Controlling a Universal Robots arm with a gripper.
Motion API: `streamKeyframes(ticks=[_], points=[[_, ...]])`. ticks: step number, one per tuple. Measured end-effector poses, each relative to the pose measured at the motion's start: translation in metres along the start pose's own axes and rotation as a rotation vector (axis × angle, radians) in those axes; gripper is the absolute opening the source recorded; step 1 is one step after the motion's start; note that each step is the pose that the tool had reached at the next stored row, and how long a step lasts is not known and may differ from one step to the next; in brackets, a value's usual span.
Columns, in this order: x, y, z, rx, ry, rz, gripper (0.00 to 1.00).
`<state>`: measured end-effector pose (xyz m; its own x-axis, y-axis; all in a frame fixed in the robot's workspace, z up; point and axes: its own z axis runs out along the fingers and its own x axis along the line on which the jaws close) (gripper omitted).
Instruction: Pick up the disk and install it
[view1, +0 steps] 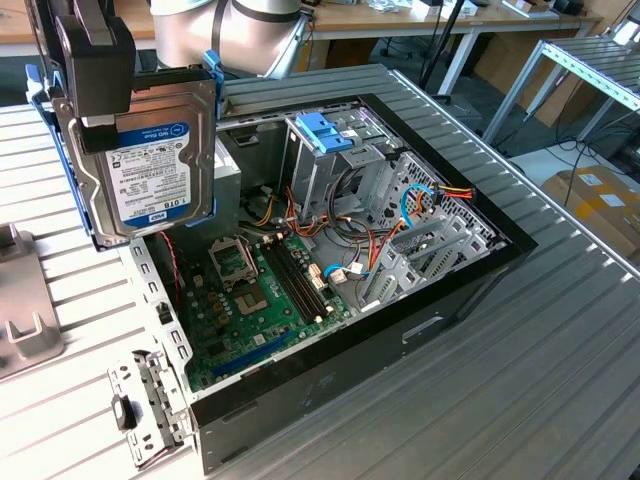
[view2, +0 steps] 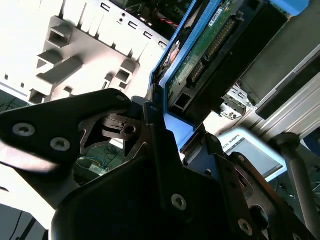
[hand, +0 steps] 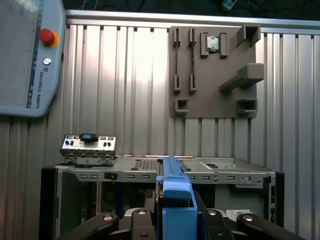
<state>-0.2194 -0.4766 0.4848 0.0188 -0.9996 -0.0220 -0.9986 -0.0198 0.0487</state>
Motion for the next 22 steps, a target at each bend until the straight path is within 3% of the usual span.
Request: streamKeyframes(ticks=[22], points=[[0.01, -0.0045, 0.0008, 0.0, 0.0, 0.0, 0.37]])
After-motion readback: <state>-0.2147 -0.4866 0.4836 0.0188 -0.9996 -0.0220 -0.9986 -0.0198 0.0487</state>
